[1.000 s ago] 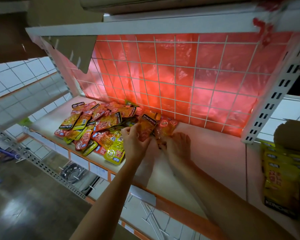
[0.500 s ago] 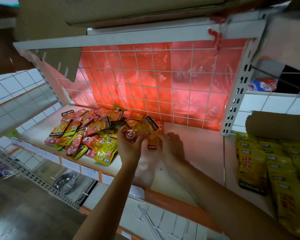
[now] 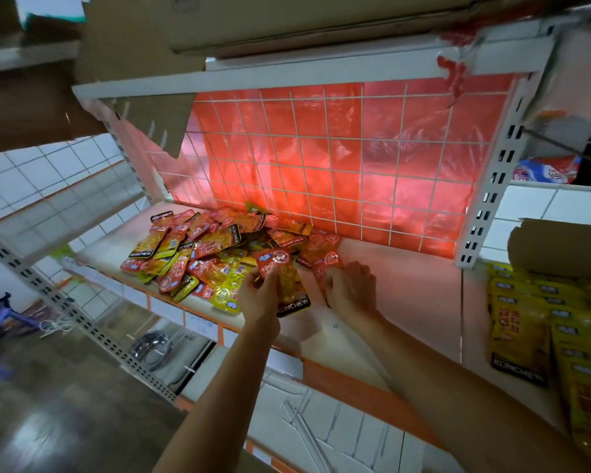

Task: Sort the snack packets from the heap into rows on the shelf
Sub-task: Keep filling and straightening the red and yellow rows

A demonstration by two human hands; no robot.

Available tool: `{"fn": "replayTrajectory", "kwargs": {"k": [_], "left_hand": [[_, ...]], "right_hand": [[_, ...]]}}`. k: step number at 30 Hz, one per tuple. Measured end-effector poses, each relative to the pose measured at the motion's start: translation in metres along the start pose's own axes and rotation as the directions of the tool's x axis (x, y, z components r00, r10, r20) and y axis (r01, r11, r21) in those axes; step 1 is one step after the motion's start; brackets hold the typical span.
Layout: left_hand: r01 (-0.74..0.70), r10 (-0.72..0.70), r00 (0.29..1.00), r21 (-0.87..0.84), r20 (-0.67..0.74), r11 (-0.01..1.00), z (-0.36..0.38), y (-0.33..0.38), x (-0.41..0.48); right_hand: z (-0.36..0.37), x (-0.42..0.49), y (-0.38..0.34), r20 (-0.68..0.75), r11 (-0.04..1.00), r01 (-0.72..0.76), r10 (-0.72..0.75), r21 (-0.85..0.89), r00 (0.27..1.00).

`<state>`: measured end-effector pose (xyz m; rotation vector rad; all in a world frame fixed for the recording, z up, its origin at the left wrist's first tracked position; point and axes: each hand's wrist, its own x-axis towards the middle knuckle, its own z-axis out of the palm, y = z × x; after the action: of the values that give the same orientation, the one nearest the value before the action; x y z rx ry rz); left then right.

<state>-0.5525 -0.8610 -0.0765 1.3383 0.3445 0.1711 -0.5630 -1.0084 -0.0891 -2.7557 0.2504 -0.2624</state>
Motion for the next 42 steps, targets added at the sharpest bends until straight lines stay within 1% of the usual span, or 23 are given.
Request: {"fn": "replayTrajectory", "kwargs": {"k": [1, 3, 5, 7, 9, 13, 16, 18, 21, 25, 30, 36, 39, 42], "left_hand": [[0.009, -0.010, 0.999, 0.013, 0.041, 1.000, 0.002, -0.001, -0.003], [-0.004, -0.007, 0.989, 0.074, 0.146, 0.997, 0.006, -0.005, -0.008], [-0.020, -0.003, 0.977, 0.105, 0.215, 0.994, 0.013, -0.008, -0.017], [-0.011, -0.014, 0.973, 0.109, 0.230, 0.994, 0.024, -0.010, -0.026], [-0.030, -0.002, 0.964, 0.117, 0.265, 0.993, 0.038, -0.013, -0.035], [-0.072, 0.027, 0.927, 0.107, 0.373, 0.992, 0.076, -0.015, -0.064], [-0.078, 0.034, 0.889, 0.079, 0.457, 0.994, 0.111, -0.017, -0.092], [-0.052, 0.005, 0.872, 0.082, 0.489, 0.995, 0.136, -0.019, -0.112], [-0.058, -0.001, 0.823, 0.085, 0.568, 0.995, 0.171, -0.026, -0.149], [-0.066, 0.002, 0.767, 0.077, 0.641, 0.995, 0.214, -0.038, -0.202], [-0.102, -0.006, 0.736, 0.120, 0.677, 0.988, 0.266, -0.061, -0.272], [-0.142, -0.033, 0.722, 0.194, 0.692, 0.971, 0.330, -0.097, -0.351], [-0.227, 0.007, 0.714, 0.222, 0.700, 0.948, 0.356, -0.116, -0.383], [-0.322, 0.011, 0.708, 0.309, 0.706, 0.895, 0.373, -0.136, -0.407]], "right_hand": [[-0.001, -0.002, 0.002, -0.002, 0.999, -0.024, 0.024, 0.042, 1.000], [-0.005, -0.008, 0.004, -0.001, 0.978, -0.082, 0.084, 0.192, 0.996], [-0.014, -0.013, 0.007, -0.009, 0.917, -0.179, 0.195, 0.356, 0.981], [-0.024, -0.016, 0.017, -0.017, 0.836, -0.248, 0.294, 0.490, 0.956], [-0.034, -0.020, 0.033, -0.040, 0.768, -0.252, 0.339, 0.588, 0.940], [-0.058, -0.039, 0.068, -0.099, 0.670, -0.226, 0.410, 0.708, 0.907], [-0.081, -0.058, 0.096, -0.160, 0.594, -0.220, 0.520, 0.774, 0.839], [-0.097, -0.072, 0.118, -0.226, 0.571, -0.179, 0.566, 0.801, 0.793], [-0.120, -0.093, 0.156, -0.289, 0.547, -0.111, 0.591, 0.830, 0.753], [-0.150, -0.124, 0.207, -0.331, 0.564, -0.108, 0.617, 0.819, 0.714], [-0.189, -0.159, 0.280, -0.314, 0.602, -0.201, 0.638, 0.773, 0.703], [-0.221, -0.201, 0.370, -0.298, 0.595, -0.263, 0.677, 0.759, 0.673], [-0.232, -0.226, 0.410, -0.295, 0.597, -0.254, 0.667, 0.761, 0.684], [-0.239, -0.251, 0.443, -0.285, 0.594, -0.266, 0.671, 0.759, 0.684]]}}
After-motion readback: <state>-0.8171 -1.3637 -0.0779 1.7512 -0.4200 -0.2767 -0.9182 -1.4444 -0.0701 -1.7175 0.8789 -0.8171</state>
